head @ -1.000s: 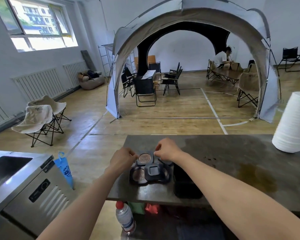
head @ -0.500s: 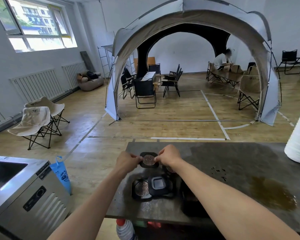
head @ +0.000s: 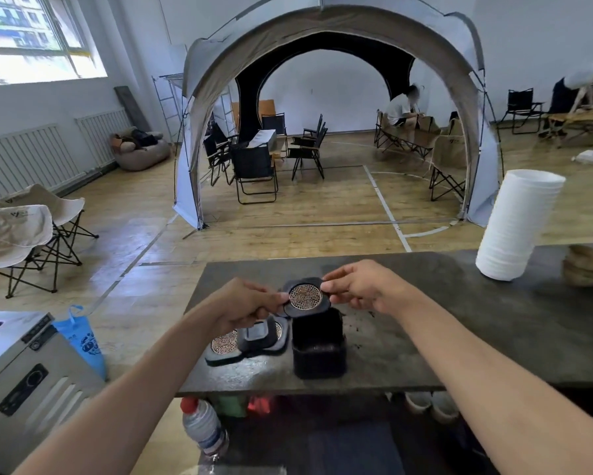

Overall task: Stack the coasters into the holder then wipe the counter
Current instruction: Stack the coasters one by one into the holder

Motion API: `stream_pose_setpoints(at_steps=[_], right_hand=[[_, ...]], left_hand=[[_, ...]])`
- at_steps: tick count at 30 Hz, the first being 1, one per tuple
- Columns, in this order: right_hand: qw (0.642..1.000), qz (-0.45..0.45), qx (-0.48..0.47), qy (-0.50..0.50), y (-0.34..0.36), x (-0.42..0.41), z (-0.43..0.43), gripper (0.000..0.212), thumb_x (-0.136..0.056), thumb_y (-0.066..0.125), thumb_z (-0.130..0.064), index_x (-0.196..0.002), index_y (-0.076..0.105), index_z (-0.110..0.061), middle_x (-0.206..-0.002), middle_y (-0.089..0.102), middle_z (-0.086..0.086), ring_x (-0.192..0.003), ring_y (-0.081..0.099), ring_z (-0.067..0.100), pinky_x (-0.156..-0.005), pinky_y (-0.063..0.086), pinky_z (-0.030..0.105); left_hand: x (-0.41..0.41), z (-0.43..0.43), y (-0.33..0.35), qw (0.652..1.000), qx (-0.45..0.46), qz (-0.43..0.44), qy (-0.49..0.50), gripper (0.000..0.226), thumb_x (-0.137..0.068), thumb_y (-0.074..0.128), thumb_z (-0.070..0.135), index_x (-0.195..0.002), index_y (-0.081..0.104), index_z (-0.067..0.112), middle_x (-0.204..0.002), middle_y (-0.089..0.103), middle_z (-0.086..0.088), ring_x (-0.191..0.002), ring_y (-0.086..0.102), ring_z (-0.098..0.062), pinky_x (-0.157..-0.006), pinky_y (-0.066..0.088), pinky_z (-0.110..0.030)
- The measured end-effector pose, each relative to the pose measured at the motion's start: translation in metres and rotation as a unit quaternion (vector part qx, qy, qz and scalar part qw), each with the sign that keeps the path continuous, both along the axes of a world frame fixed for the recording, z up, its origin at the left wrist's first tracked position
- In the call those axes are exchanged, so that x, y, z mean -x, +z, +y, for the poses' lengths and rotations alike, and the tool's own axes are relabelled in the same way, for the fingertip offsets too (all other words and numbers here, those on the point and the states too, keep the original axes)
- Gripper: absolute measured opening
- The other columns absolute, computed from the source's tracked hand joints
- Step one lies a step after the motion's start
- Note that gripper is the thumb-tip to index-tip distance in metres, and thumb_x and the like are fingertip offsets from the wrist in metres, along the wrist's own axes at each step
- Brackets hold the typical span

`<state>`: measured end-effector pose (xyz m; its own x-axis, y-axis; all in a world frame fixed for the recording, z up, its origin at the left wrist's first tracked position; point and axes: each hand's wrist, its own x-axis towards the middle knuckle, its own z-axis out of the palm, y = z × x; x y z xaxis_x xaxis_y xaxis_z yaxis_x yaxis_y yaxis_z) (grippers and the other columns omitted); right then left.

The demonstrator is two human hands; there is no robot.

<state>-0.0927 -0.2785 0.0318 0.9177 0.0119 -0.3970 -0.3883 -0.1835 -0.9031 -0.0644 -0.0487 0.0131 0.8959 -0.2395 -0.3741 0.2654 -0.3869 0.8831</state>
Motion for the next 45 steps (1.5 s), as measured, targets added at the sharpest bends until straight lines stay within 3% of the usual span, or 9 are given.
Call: stream_pose_setpoints(at_steps=[6,12,16,20,24,31,35,40,45], right_hand=[[0.999,0.012,0.022,-0.027,-0.020,0.028,-0.013,0.035,-0.074,0.083,-0.005,-0.094,0.055,-0.010,-0.066,0.073,0.003,-0.057,0.068,0.012,-0.042,0.031,0.020],[0.998,0.016,0.056,-0.037,-0.039,0.037,-0.019,0.032,-0.067,0.088,-0.010,-0.085,0.062,-0.010,-0.085,0.078,0.011,-0.063,0.068,0.013,-0.041,0.032,0.019],[0.997,0.037,0.061,-0.027,-0.049,0.038,-0.020,0.025,-0.069,0.088,-0.008,-0.073,0.063,-0.009,-0.067,0.070,0.007,-0.044,0.059,0.007,-0.033,0.032,0.015],[0.995,0.058,0.082,-0.029,-0.061,0.035,-0.019,0.026,-0.069,0.088,-0.010,-0.059,0.064,-0.012,-0.064,0.066,0.008,-0.053,0.057,0.013,-0.039,0.027,0.020],[0.993,0.054,0.100,-0.035,-0.067,0.033,-0.018,0.030,-0.067,0.089,-0.009,-0.054,0.062,-0.011,-0.057,0.067,0.006,-0.040,0.055,0.009,-0.032,0.028,0.016],[0.985,0.022,0.169,0.004,-0.062,0.032,-0.018,0.028,-0.065,0.091,-0.012,-0.059,0.063,-0.009,-0.060,0.069,0.006,-0.042,0.056,0.008,-0.033,0.031,0.017],[0.979,-0.009,0.199,0.034,-0.040,0.021,-0.030,0.018,-0.066,0.088,-0.003,-0.071,0.071,-0.005,-0.066,0.072,0.009,-0.049,0.064,0.010,-0.047,0.053,0.020],[0.971,-0.099,0.217,0.016,-0.020,-0.028,-0.018,0.008,-0.084,0.074,-0.015,-0.087,0.076,-0.009,-0.082,0.078,0.005,-0.061,0.068,0.010,-0.049,0.045,0.017],[0.972,-0.051,0.220,0.069,-0.048,-0.079,0.021,0.005,-0.085,0.072,-0.015,-0.088,0.071,-0.010,-0.080,0.073,0.009,-0.061,0.066,0.018,-0.044,0.041,0.020]], left_hand=[[0.017,-0.012,-0.011,0.999,-0.035,-0.018,0.014,0.034,-0.067,0.088,0.020,-0.091,0.075,0.000,-0.046,0.055,0.003,-0.037,0.035,-0.006,-0.033,0.024,-0.015],[0.026,-0.021,-0.030,0.998,-0.059,-0.007,0.033,0.032,-0.067,0.089,0.013,-0.074,0.058,0.012,-0.046,0.050,0.000,-0.032,0.032,-0.008,-0.031,0.021,-0.015],[0.027,-0.021,-0.036,0.997,-0.072,-0.002,0.029,0.031,-0.066,0.089,0.015,-0.053,0.061,0.019,-0.054,0.050,-0.005,-0.036,0.027,-0.011,-0.033,0.019,-0.016],[0.027,-0.025,-0.039,0.995,-0.095,-0.008,0.035,0.037,-0.061,0.091,0.014,-0.051,0.055,0.019,-0.055,0.052,-0.008,-0.036,0.030,-0.011,-0.034,0.019,-0.016],[0.024,-0.030,-0.044,0.991,-0.126,-0.024,0.034,0.043,-0.065,0.088,0.010,-0.048,0.050,0.016,-0.044,0.051,-0.004,-0.029,0.028,-0.010,-0.033,0.019,-0.016],[0.022,-0.025,-0.048,0.990,-0.136,-0.028,0.025,0.046,-0.059,0.093,0.012,-0.054,0.048,0.016,-0.046,0.055,-0.005,-0.032,0.040,-0.010,-0.031,0.026,-0.016],[0.011,-0.010,-0.035,0.988,-0.140,-0.044,0.053,0.035,-0.058,0.092,0.014,-0.063,0.058,0.015,-0.050,0.061,-0.002,-0.039,0.049,-0.010,-0.036,0.031,-0.019],[-0.026,0.009,-0.024,0.983,-0.121,-0.065,0.118,0.016,-0.077,0.081,0.016,-0.076,0.068,0.007,-0.074,0.077,-0.007,-0.037,0.054,-0.002,-0.033,0.033,-0.014],[-0.059,0.007,-0.037,0.980,-0.160,-0.045,0.111,0.022,-0.078,0.081,0.020,-0.081,0.076,-0.002,-0.078,0.079,-0.012,-0.040,0.054,-0.006,-0.034,0.032,-0.015]])
